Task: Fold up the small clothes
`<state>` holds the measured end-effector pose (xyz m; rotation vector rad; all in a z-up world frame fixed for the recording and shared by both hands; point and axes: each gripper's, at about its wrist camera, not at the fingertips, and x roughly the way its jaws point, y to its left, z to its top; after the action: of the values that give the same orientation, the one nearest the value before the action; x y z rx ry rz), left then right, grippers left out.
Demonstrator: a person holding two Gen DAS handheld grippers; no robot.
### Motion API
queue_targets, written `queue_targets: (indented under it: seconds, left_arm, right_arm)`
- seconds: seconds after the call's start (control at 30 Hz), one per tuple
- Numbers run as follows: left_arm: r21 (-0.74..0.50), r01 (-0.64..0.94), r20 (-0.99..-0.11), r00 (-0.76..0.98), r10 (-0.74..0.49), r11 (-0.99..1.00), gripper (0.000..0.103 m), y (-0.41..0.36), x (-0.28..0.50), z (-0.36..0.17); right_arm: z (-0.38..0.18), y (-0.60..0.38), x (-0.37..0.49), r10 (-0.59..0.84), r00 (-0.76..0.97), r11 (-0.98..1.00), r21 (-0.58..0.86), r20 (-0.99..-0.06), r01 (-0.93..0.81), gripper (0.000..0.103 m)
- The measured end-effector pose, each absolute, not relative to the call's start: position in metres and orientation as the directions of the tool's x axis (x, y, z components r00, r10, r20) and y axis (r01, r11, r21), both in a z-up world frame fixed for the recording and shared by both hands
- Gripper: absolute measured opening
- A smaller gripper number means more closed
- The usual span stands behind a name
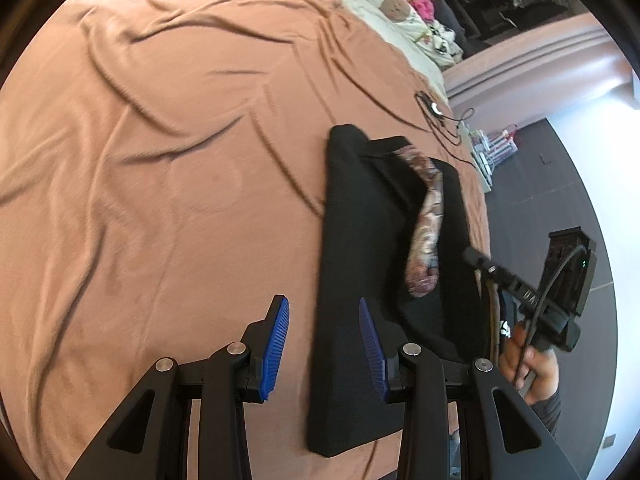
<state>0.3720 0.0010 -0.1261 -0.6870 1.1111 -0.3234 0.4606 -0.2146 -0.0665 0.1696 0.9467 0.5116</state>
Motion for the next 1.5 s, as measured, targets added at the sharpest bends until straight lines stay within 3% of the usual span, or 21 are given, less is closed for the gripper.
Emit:
queue_targets:
  seconds: [0.37, 0.57, 0.6, 0.67, 0.7, 0.73, 0.77, 0.9, 1.03, 1.27, 1.5]
  left_arm:
    - [-0.653, -0.032, -0.691, 0.434, -0.578, 0.756, 0.038, -0.024, 0.382, -0.103]
    - [-0.649, -0.04, -0.701, 0.421, -0.576, 0.76, 0.038, -0.027, 0.379, -0.109]
    - [-0.649, -0.044, -0.702, 0.419, -0.575, 0.76, 0.038, -0.027, 0.379, -0.11]
    - [-0.647, -0.048, -0.705, 0.418, -0.573, 0.761, 0.038, -0.027, 0.379, -0.113]
    - [-0.647, -0.051, -0.706, 0.417, -0.572, 0.761, 0.038, -0.028, 0.379, -0.114]
    - [-0.647, -0.056, -0.708, 0.415, -0.572, 0.761, 0.038, -0.028, 0.379, -0.116]
    - [-0.647, -0.058, -0.709, 0.414, -0.572, 0.76, 0.038, -0.027, 0.379, -0.117]
    - [-0.647, -0.07, -0.714, 0.405, -0.571, 0.76, 0.038, -0.027, 0.38, -0.125]
    - [-0.646, -0.069, -0.716, 0.399, -0.573, 0.76, 0.038, -0.027, 0.381, -0.129]
    - [-0.645, -0.076, -0.722, 0.388, -0.573, 0.761, 0.038, -0.028, 0.381, -0.136]
    - [-0.641, -0.085, -0.727, 0.385, -0.568, 0.763, 0.038, -0.027, 0.379, -0.14]
  right_arm:
    - [-0.108, -0.19, 0.453, 0.531, 0.389, 0.834, 0.383, -0.753, -0.397, 0.002]
    - [-0.102, -0.189, 0.458, 0.548, 0.346, 0.819, 0.407, -0.761, -0.404, 0.003]
    - [-0.098, -0.193, 0.457, 0.566, 0.335, 0.807, 0.424, -0.753, -0.411, 0.005]
    - [-0.09, -0.199, 0.456, 0.584, 0.337, 0.795, 0.439, -0.738, -0.418, 0.021]
    - [-0.085, -0.205, 0.455, 0.592, 0.351, 0.792, 0.444, -0.726, -0.418, 0.037]
    - [-0.081, -0.211, 0.453, 0.593, 0.372, 0.794, 0.445, -0.714, -0.413, 0.046]
    - [-0.077, -0.218, 0.453, 0.597, 0.393, 0.795, 0.449, -0.7, -0.408, 0.047]
    - [-0.076, -0.248, 0.459, 0.591, 0.448, 0.806, 0.482, -0.671, -0.342, 0.047]
    - [-0.096, -0.271, 0.475, 0.537, 0.451, 0.84, 0.502, -0.713, -0.206, 0.047]
    - [-0.122, -0.263, 0.492, 0.56, 0.385, 0.825, 0.536, -0.734, -0.179, 0.047]
    - [-0.125, -0.248, 0.503, 0.567, 0.345, 0.824, 0.516, -0.748, -0.235, 0.007]
